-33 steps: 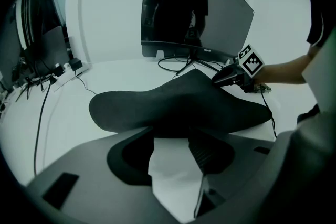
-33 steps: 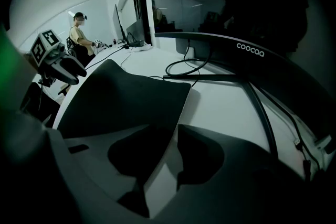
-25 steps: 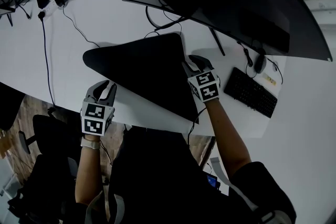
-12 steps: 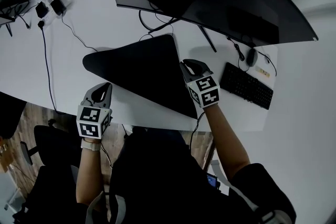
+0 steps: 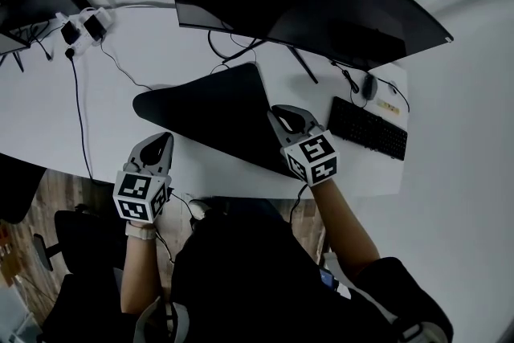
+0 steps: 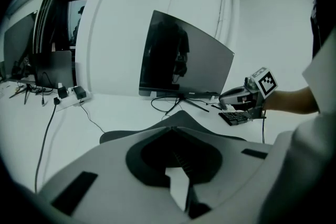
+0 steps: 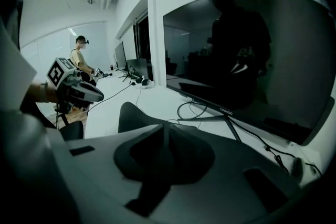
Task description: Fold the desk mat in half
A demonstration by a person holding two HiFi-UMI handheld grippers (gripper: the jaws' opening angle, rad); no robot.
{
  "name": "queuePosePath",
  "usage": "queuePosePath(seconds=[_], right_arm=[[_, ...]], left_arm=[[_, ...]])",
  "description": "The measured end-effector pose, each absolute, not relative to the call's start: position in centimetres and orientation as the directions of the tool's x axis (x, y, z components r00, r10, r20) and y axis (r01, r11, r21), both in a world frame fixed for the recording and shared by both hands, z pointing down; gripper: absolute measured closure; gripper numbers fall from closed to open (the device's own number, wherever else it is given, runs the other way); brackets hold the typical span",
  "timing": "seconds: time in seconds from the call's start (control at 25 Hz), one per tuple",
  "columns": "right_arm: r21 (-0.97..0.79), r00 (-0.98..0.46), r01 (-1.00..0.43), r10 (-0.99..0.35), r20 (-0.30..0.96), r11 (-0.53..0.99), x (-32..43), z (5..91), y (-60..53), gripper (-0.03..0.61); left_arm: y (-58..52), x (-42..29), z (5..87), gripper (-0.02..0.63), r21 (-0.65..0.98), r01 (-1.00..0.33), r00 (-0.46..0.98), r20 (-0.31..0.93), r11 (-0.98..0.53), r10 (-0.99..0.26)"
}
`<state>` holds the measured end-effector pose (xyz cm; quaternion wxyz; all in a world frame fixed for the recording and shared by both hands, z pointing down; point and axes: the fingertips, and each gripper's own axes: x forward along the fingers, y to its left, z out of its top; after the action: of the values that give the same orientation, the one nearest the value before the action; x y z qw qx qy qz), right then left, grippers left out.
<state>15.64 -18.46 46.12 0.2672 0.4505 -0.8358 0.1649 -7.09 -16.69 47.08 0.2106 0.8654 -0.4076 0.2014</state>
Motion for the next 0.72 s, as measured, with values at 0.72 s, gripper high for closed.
queuePosePath(seconds=[0.72], right_arm=[[0.039, -0.525, -0.807, -0.746, 0.409, 0.59, 8.5, 34.0, -10.8, 0.537]], left_arm=[[-11.8, -9.1, 36.1, 0.604, 0.153, -0.762, 0.644, 0.284, -0.63, -0.71]])
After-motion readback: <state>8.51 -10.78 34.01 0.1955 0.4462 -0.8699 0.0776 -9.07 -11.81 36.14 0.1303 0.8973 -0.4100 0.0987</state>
